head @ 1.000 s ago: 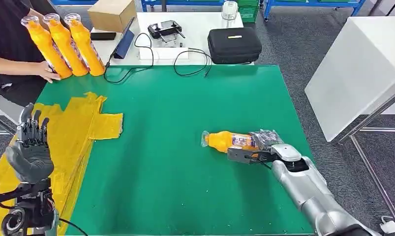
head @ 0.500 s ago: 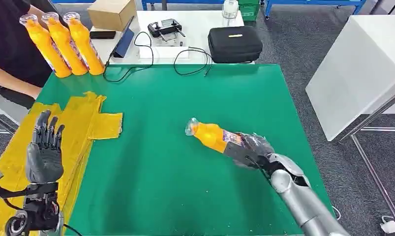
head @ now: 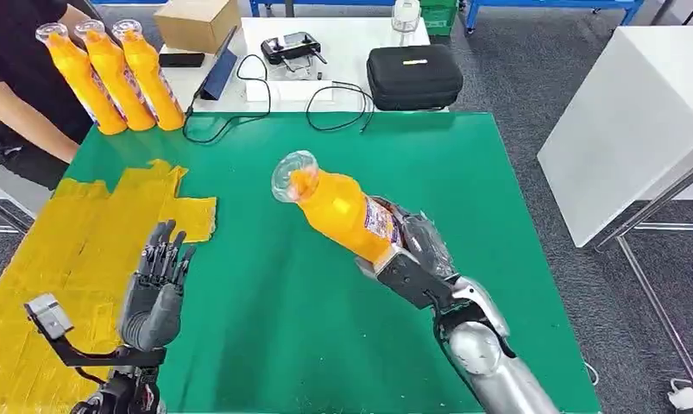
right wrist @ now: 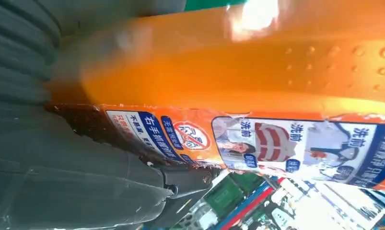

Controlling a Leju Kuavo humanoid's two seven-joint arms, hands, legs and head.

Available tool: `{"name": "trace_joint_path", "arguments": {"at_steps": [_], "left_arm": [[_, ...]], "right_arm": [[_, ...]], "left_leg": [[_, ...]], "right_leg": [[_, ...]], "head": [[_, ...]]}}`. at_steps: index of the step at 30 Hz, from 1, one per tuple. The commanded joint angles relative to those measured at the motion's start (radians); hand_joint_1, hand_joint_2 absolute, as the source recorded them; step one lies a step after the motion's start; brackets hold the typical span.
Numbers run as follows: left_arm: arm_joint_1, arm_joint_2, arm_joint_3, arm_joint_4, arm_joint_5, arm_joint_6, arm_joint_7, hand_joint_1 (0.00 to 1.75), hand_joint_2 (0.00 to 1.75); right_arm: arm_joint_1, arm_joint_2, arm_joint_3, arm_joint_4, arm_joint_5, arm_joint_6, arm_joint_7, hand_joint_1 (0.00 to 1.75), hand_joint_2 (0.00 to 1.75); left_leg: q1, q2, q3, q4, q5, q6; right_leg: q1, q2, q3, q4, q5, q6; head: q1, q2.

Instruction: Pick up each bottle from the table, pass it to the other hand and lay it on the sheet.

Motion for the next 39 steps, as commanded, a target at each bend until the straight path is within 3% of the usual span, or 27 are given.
{"name": "trace_joint_path", "arguments": {"at_steps": [1, 9, 22, 39], "left_arm": [[-0.066, -0.007, -0.100, 0.055, -0.003, 0.001, 0.004, 0.00, 1.75], [-0.075, -0.003, -0.101, 0.057, 0.009, -0.001, 0.004, 0.00, 1.75], [-0.144, -0.002, -0.129, 0.084, 0.013, 0.004, -0.003, 0.00, 1.75], [-0.132, 0.000, -0.053, 0.032, 0.039, 0.011, -0.014, 0.00, 1.75]], "right_arm": [[-0.178, 0.131, 0.097, 0.263, -0.026, -0.010, 0.021, 1.75, 1.75], [-0.190, 0.136, 0.111, 0.281, -0.038, -0.014, 0.027, 1.75, 1.75], [-0.319, 0.257, 0.252, 0.511, -0.036, 0.015, 0.052, 1.75, 1.75], [-0.282, 0.272, 0.456, 0.414, 0.117, -0.009, 0.129, 1.75, 1.75]], "left_leg": [[0.001, 0.004, 0.003, 0.000, -0.001, -0.001], [0.000, 0.001, 0.002, -0.001, 0.001, 0.000], [0.001, 0.003, 0.003, 0.000, 0.001, -0.001], [0.001, 0.002, 0.001, 0.000, 0.001, -0.001]], "right_leg": [[0.001, 0.003, 0.001, 0.000, 0.001, -0.001], [0.000, 0.000, 0.002, -0.001, 0.000, 0.000], [0.001, 0.001, 0.002, 0.000, 0.000, -0.001], [0.001, 0.000, 0.001, 0.000, 0.000, -0.001]], "head": [[0.000, 0.000], [0.000, 0.000], [0.000, 0.000], [0.000, 0.000]]}}
